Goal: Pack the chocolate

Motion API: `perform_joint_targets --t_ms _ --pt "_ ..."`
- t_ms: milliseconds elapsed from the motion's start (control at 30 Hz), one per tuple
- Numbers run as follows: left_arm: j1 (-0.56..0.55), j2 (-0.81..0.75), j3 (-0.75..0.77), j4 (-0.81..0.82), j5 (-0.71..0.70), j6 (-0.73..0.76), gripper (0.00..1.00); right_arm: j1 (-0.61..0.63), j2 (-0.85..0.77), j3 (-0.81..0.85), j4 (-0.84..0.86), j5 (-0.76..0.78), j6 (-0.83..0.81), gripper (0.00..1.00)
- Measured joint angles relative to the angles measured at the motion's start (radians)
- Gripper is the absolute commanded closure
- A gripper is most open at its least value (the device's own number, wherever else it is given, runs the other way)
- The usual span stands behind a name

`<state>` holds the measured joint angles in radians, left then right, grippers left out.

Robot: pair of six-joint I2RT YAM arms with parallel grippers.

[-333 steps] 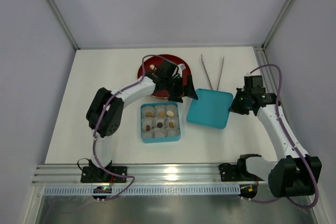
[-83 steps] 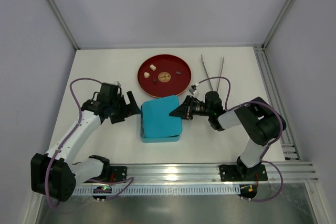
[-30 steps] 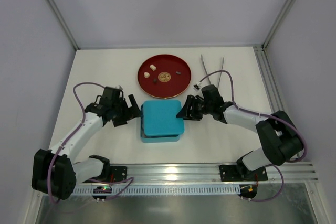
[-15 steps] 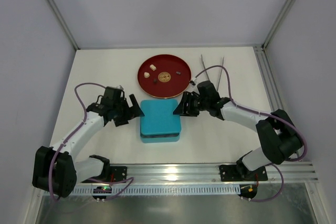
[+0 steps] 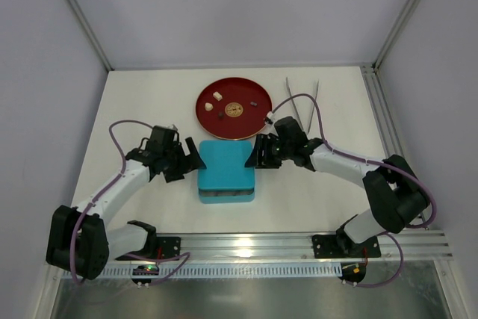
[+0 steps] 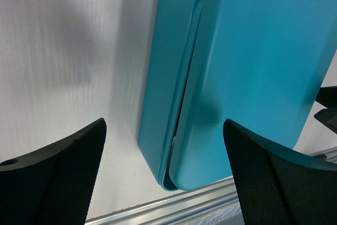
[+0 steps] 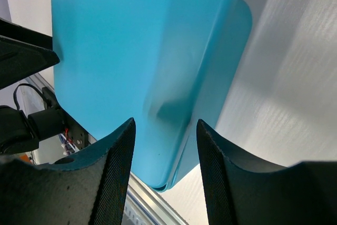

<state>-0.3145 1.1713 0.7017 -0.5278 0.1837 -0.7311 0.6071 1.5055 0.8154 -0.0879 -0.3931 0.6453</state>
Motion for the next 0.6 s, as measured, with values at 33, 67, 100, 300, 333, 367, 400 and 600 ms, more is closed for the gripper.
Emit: perform_joint_targets --t_ms 33,67,100,300,333,367,400,600 --pt "-0.001 0.0 -0.005 0.001 0.0 -0.001 0.12 0.001 0.0 0.0 -0.005 0.005 -0.002 0.48" --pt "-0.003 0.0 -0.01 0.0 0.0 -0.002 0.12 0.001 0.0 0.0 -0.011 0.01 -0.004 0.48" --pt "-0.005 0.0 -0.014 0.0 0.0 -0.003 0.14 0.001 0.0 0.0 -0.014 0.015 -0.005 0.48" --pt "-0.02 0.0 -0.02 -0.016 -0.014 -0.006 0.18 0.007 0.0 0.008 -0.046 0.052 -0.016 0.48" --pt "-0.023 0.0 -0.02 -0.022 -0.018 -0.006 0.18 0.008 0.0 0.013 -0.051 0.058 -0.017 0.48" --pt "-0.024 0.0 -0.02 -0.026 -0.021 -0.006 0.18 0.009 0.0 0.016 -0.053 0.061 -0.018 0.48" --pt "-0.024 0.0 -0.02 -0.027 -0.023 -0.006 0.18 0.009 0.0 0.019 -0.057 0.066 -0.019 0.48" --pt "-0.024 -0.004 -0.02 -0.032 -0.027 -0.006 0.18 0.009 0.006 0.062 -0.087 0.095 -0.023 0.48"
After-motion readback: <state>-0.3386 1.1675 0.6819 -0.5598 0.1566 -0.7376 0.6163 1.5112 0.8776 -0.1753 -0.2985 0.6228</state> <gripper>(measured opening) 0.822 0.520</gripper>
